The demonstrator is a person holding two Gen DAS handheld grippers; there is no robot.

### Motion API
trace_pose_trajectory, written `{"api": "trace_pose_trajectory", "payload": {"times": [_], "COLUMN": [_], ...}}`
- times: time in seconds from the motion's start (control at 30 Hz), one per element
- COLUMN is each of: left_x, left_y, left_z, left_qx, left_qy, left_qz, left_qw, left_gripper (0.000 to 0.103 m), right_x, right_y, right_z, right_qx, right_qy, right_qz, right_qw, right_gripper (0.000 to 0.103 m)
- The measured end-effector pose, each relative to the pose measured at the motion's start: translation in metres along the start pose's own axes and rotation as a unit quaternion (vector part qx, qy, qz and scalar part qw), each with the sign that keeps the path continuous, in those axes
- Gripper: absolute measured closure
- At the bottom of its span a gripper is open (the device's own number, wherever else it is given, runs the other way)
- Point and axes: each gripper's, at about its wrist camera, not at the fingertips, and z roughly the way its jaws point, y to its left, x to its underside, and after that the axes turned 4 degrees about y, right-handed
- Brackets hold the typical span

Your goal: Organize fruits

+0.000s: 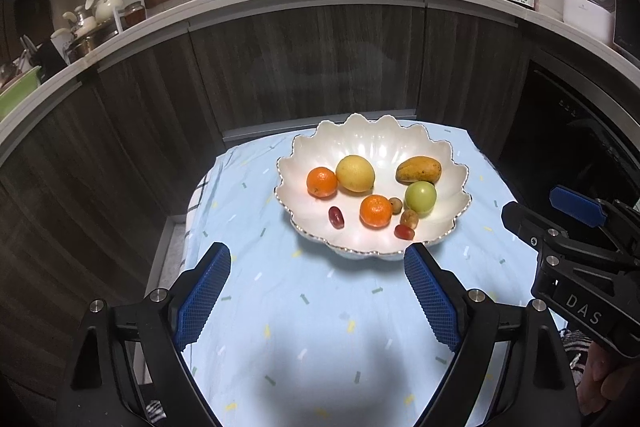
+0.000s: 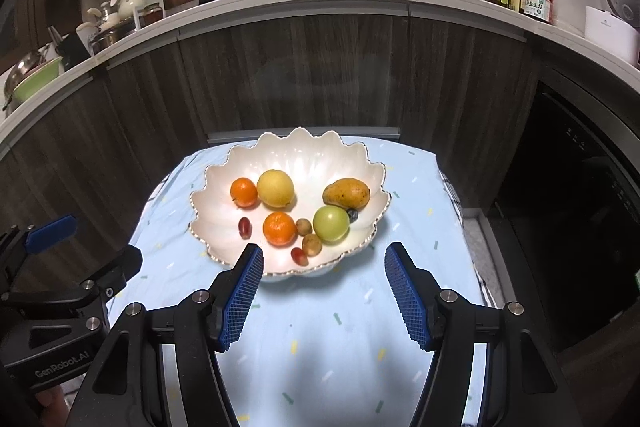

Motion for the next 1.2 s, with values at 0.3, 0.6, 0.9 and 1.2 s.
{"api": "trace_pose_trajectory", "payload": {"times": [0.3, 0.6, 0.9, 1.2], "left_x": [0.019, 0.039, 0.065, 0.089], "left_y": [-0.001, -0.002, -0.003, -0.004], "left_z": [-0.028, -0.045, -0.059, -0.071], "left_qx": [-0.005, -0.014, -0.026, -0.039], "left_qy": [-0.011, -0.006, 0.013, 0.023], "left_qz": [-0.01, -0.015, -0.021, -0.031], "left_qw": [0.9999, 0.9998, 0.9994, 0.9985], "left_gripper": [0.014, 0.014, 0.012, 0.01], "right_x": [0.018, 0.034, 0.06, 0.075], "right_y": [-0.002, -0.005, -0.006, -0.005], "right_z": [-0.024, -0.044, -0.062, -0.083], "right_qx": [0.005, 0.017, 0.015, 0.024], "right_qy": [-0.005, -0.006, -0.003, -0.017], "right_qz": [0.003, 0.005, 0.014, 0.007], "right_qw": [1.0, 1.0, 1.0, 1.0], "right_gripper": [0.039, 0.039, 0.039, 0.029]}}
